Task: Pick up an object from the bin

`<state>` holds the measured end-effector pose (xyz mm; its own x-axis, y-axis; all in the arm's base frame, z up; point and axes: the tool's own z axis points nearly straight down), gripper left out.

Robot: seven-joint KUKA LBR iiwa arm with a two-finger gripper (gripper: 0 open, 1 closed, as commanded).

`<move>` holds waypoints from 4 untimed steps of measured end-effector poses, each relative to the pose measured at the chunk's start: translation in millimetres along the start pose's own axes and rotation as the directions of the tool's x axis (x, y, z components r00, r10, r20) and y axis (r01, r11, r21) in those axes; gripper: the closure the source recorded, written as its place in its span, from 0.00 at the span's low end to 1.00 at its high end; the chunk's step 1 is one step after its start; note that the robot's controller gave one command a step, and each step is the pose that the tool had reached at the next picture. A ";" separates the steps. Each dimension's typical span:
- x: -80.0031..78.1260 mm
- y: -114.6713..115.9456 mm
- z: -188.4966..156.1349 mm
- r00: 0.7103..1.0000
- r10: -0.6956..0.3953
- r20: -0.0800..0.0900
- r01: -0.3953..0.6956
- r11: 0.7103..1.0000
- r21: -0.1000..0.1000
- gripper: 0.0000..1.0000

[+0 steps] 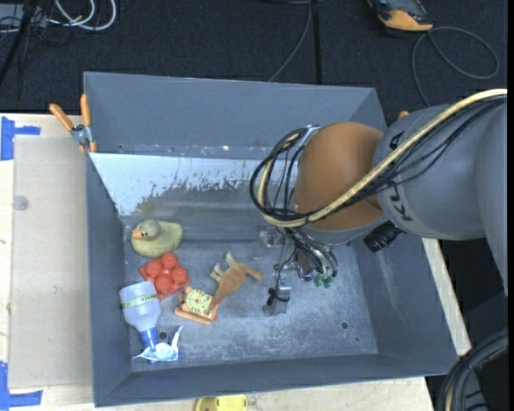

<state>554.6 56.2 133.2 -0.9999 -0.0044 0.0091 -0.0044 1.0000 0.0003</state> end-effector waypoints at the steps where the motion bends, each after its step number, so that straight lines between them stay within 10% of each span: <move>1: -1.9 -0.2 -4.1 1.000 0.001 0.007 -0.001 1.000 0.000 0.00; 3: -19.1 32.3 53.9 0.979 -0.204 0.003 0.204 0.979 0.000 0.00; 4: -25.8 39.0 8.3 0.958 -0.287 0.011 0.287 0.958 0.003 0.00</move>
Offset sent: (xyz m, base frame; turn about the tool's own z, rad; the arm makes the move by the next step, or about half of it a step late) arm 0.0245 0.0412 -0.0632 -0.2369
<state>580.1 95.4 124.7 -0.9565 -0.2916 -0.0022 -0.2916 0.9565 -0.0006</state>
